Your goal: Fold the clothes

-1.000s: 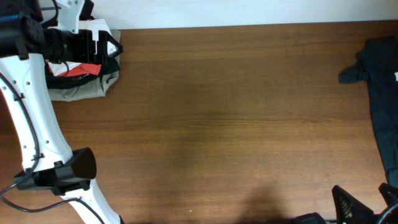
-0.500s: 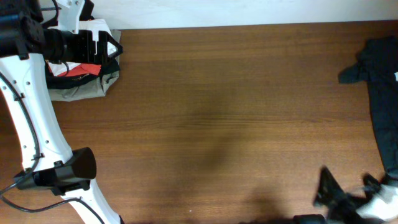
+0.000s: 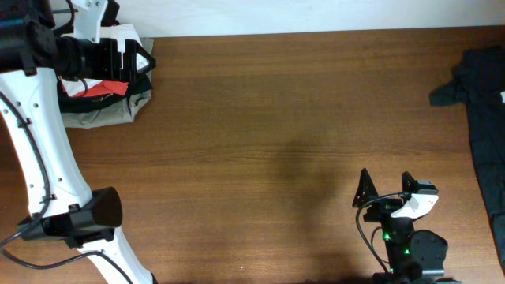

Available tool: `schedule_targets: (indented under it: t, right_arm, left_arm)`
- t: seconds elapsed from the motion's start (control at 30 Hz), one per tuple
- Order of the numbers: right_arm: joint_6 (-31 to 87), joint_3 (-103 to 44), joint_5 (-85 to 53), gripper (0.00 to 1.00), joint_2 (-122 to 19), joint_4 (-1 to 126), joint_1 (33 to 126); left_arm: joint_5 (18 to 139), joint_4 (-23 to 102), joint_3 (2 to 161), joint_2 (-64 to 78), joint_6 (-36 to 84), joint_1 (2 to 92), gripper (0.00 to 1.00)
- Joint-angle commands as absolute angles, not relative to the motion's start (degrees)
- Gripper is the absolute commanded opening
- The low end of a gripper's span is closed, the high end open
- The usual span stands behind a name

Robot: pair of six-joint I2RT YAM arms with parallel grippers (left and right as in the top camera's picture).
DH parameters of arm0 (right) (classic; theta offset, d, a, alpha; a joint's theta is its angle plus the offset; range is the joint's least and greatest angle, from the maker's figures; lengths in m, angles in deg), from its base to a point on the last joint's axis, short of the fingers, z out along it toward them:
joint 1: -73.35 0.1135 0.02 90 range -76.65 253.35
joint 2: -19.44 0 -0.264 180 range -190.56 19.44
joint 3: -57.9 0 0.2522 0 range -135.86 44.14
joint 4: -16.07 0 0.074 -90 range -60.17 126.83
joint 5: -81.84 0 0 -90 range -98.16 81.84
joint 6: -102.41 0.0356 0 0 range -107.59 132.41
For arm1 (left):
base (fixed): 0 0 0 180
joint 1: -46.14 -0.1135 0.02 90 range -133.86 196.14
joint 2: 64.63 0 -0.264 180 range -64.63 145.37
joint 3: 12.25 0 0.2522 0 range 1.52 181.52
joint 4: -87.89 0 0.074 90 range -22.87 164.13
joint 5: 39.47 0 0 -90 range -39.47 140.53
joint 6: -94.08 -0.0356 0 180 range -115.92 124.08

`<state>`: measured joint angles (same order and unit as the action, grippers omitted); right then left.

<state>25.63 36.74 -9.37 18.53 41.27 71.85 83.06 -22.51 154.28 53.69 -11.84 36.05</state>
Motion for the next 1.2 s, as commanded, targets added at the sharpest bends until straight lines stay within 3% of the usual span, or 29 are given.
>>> schedule_targets:
  t: [0.0,0.33,1.17]
  right_arm:
    - [22.00,37.90,-10.11,0.99,19.23,38.21,71.39]
    - [20.36,43.89,-11.45,0.98,19.23,29.01,71.39]
    - [20.34,43.82,-13.74,0.99,19.23,33.86,71.44]
  left_arm:
    - [83.21,-22.56,154.18,52.94,-12.71,35.97,0.99]
    - [83.21,-22.56,154.18,52.94,-12.71,35.97,0.99]
    - [83.21,-22.56,154.18,52.94,-12.71,35.97,0.99]
